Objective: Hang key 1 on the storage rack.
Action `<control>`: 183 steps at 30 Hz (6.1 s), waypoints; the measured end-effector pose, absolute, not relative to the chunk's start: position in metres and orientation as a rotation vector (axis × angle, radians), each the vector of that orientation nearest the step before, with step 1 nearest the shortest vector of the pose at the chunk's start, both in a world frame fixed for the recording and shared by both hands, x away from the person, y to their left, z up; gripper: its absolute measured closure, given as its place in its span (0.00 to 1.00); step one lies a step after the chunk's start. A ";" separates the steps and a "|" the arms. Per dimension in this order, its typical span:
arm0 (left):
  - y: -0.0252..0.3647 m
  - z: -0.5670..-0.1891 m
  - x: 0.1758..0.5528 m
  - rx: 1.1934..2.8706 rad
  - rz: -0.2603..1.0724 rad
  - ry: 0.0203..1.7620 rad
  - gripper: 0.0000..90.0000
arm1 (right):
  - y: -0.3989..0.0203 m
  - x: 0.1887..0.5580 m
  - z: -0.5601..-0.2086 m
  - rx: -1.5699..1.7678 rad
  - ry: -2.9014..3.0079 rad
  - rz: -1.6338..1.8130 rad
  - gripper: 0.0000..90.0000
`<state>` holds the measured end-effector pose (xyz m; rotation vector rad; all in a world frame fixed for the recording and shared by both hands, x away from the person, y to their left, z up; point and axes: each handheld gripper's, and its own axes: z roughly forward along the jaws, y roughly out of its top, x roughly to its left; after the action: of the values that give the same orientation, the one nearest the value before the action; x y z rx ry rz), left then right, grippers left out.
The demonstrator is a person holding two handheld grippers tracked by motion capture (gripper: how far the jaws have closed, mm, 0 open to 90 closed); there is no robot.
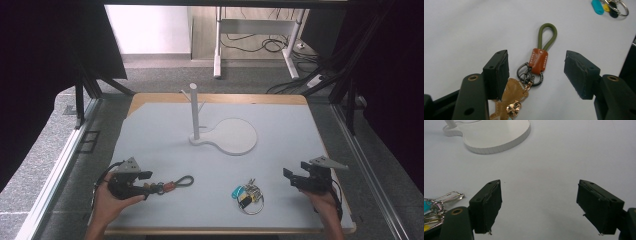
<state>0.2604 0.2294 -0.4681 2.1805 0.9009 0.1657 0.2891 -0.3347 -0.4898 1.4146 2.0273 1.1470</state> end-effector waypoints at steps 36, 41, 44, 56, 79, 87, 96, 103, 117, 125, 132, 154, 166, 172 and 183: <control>0.209 -0.421 0.278 2.372 0.078 0.774 0.43 | -0.350 0.282 -0.487 1.400 2.022 1.085 0.30; 0.203 -0.419 0.281 2.423 0.079 0.758 0.44 | -0.345 0.283 -0.488 1.395 2.037 1.075 0.30; 0.197 -0.416 0.284 2.439 0.076 0.750 0.45 | -0.343 0.282 -0.491 1.406 2.045 1.074 0.30; 0.169 -0.415 0.293 2.563 0.045 0.693 0.47 | -0.347 0.282 -0.487 1.395 2.037 1.087 0.31; 0.150 -0.461 0.313 2.787 -0.036 0.682 0.57 | -0.340 0.284 -0.491 1.391 2.067 1.061 0.31; 0.140 -0.474 0.315 2.863 -0.035 0.679 0.62 | -0.340 0.284 -0.492 1.392 2.069 1.057 0.30; 0.135 -0.480 0.313 2.895 -0.009 0.688 0.70 | -0.337 0.285 -0.493 1.388 2.079 1.045 0.30; 0.135 -0.480 0.312 2.888 0.013 0.693 0.74 | -0.334 0.286 -0.495 1.380 2.095 1.029 0.30; 0.150 -0.433 0.312 2.755 0.052 0.704 0.74 | -0.336 0.285 -0.494 1.385 2.084 1.063 0.30; 0.163 -0.409 0.314 2.681 0.045 0.739 0.74 | -0.336 0.284 -0.492 1.369 2.098 1.115 0.30; 0.164 -0.399 0.317 2.670 0.051 0.738 0.74 | -0.337 0.284 -0.492 1.362 2.085 1.123 0.30; 0.176 -0.367 0.328 2.649 0.127 0.770 0.74 | -0.338 0.283 -0.491 1.369 2.067 1.113 0.31; 0.180 -0.356 0.332 2.639 0.163 0.788 0.74 | -0.341 0.284 -0.491 1.380 2.065 1.108 0.31; 0.182 -0.351 0.335 2.623 0.184 0.797 0.74 | -0.341 0.284 -0.492 1.381 2.068 1.102 0.31; 0.180 -0.343 0.340 2.625 0.192 0.784 0.74 | -0.341 0.284 -0.492 1.384 2.074 1.097 0.31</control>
<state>0.3402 0.1800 -0.3430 2.6250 0.7845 0.1922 0.2838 -0.3408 -0.4919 1.3844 2.0743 1.0973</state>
